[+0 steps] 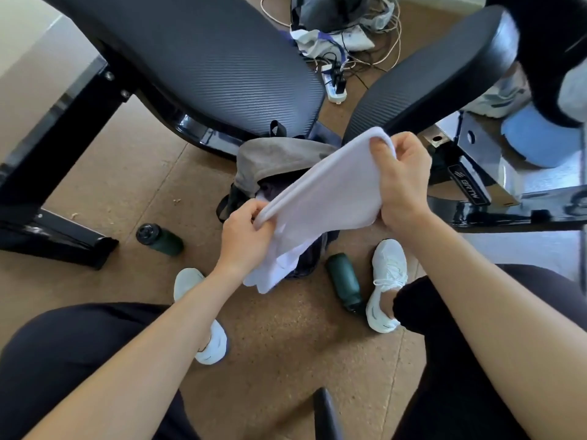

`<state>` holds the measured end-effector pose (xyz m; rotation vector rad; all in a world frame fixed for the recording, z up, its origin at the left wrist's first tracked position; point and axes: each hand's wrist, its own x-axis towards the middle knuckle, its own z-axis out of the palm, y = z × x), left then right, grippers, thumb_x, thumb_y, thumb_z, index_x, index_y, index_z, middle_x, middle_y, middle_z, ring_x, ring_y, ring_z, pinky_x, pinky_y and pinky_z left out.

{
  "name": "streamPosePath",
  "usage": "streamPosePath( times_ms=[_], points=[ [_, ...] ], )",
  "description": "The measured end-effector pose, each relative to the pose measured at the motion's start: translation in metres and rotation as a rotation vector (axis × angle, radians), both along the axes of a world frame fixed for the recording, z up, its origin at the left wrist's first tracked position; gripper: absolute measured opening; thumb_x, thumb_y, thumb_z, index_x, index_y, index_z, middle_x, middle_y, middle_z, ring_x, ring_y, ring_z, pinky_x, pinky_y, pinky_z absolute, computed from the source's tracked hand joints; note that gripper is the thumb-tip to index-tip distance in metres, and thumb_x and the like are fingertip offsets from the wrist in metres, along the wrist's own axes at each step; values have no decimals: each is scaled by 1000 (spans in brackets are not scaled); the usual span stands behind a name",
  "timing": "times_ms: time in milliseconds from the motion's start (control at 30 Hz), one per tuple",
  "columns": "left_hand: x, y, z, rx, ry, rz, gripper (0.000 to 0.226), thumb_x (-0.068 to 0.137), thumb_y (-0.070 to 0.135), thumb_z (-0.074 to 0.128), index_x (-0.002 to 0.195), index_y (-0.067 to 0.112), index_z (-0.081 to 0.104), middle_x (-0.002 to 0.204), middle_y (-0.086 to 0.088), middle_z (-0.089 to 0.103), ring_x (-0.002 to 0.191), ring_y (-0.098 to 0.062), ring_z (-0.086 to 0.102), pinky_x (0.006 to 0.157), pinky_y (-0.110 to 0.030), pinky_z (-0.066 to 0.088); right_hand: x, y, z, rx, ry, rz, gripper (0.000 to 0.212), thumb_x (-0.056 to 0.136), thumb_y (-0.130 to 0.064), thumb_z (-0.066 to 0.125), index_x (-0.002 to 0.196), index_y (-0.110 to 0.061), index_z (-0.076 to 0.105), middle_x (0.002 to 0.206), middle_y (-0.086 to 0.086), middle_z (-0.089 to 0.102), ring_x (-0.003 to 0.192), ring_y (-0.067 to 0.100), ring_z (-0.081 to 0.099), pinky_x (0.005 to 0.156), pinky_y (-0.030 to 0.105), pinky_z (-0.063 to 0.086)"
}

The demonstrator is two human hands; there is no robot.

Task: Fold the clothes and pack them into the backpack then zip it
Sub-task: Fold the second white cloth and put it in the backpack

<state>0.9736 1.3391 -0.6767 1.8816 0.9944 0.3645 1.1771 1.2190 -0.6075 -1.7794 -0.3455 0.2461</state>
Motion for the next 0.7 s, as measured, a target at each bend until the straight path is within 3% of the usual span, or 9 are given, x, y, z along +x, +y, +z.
streamPosePath(
  times_ms=[167,200,300,367,467,533,600,700],
  points=[
    [0,4,0,33,8,95,3,95,24,67,94,22,69,83,9,66,82,-4,60,65,-22,45,6,-3,-9,-185,17,30,8,90,-16,67,97,-14,63,83,-7,58,75,3,53,64,11,42],
    [0,4,2,34,2,96,2,94,21,68,95,21,70,84,9,67,81,-5,61,65,-21,46,7,-5,-8,-220,8,78,18,87,-13,66,104,-16,65,82,-7,60,74,2,54,64,13,43],
    [0,5,10,-4,-44,21,7,89,15,74,93,19,71,82,5,69,77,-10,63,63,-16,48,2,-9,-2,-367,-58,381,42,82,-7,62,122,-20,66,66,-25,57,62,-5,51,61,10,38],
    [2,2,17,-46,-72,-83,10,86,13,78,90,19,71,81,1,69,72,-10,61,61,-16,46,-12,-9,2,-423,4,644,48,84,-4,62,129,-19,65,50,-31,52,50,-8,50,51,5,33],
    [3,-5,24,-109,-123,-200,11,86,15,80,85,22,71,76,4,68,67,-4,57,61,-16,44,-32,-6,1,-459,66,934,52,87,-8,69,136,-21,61,67,-34,56,62,-17,55,58,6,43],
    [3,-8,27,-113,-150,-211,12,86,15,80,84,23,72,74,7,68,66,-4,57,60,-17,43,-37,-4,-4,-493,56,1053,33,88,-14,72,120,-19,69,70,-31,59,63,-11,55,61,10,43],
    [2,-6,27,-90,-160,-201,8,87,16,80,86,22,74,75,5,69,67,-8,59,60,-21,45,-36,-1,-13,-493,71,1058,8,88,-19,73,95,-14,73,63,-17,57,56,-1,47,56,15,36],
    [-1,-1,22,17,-92,-218,9,89,17,75,92,26,73,78,6,68,70,-11,62,61,-27,50,-31,2,-22,-469,25,933,21,88,-26,75,78,-9,68,57,-12,50,53,1,44,53,17,34]
  ],
)
